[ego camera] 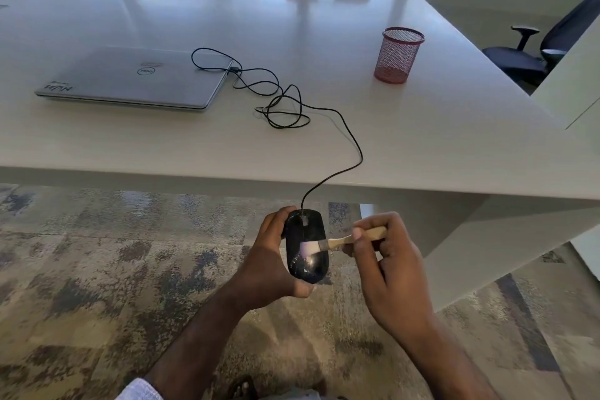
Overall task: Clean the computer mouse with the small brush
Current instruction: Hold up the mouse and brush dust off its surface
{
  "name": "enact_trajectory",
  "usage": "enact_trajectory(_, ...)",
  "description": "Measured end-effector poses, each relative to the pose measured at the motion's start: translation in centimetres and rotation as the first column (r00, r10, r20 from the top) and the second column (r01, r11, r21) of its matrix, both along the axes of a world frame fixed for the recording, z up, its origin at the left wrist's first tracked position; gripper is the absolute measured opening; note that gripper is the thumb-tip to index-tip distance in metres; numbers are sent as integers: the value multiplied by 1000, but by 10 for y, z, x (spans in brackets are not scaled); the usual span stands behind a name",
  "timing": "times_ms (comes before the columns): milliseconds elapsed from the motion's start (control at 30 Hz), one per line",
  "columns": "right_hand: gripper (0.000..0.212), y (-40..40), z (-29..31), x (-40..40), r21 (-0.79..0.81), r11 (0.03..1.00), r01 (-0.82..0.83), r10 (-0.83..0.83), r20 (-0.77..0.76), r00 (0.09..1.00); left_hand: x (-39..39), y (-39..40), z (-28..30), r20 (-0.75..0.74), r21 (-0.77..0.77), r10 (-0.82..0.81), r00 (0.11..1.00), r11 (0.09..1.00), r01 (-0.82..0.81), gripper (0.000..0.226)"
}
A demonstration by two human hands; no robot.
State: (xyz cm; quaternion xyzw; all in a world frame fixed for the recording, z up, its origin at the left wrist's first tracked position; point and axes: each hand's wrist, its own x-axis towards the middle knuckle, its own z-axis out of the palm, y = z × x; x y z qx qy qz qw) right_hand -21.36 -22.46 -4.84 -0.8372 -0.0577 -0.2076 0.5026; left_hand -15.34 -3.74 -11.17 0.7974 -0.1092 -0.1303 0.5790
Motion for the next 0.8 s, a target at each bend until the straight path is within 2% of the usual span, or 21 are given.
enact_trajectory(200,5,-3,8,2,146,989,5,-9,31,999,0,2,-1,-8,4,-5,1000,1000,6,120)
enact_trajectory(267,8,-1,6,0,97,995,-4,5,-5,1000,1,2,-2,-8,7,-7,1000,1000,7,121)
enact_trajectory(367,8,-3,5,-3,0,998,66,-66,-8,998,1,2,-3,-10,13,-7,1000,1000,7,121)
enact_trajectory(433,6,-4,8,-4,27,994,104,-104,21,994,1,2,-2,-12,18,-7,1000,1000,8,119)
enact_trajectory(533,5,-3,11,-2,162,985,64,-67,14,998,1,1,-2,-6,19,3,1000,1000,-2,118)
enact_trajectory(667,3,-4,7,-1,62,994,90,-89,-22,996,0,1,0,-9,13,2,1000,1000,-2,120)
enact_trajectory(800,10,-6,6,7,221,966,134,-139,7,990,-1,1,0,-19,20,-2,1000,1000,3,122)
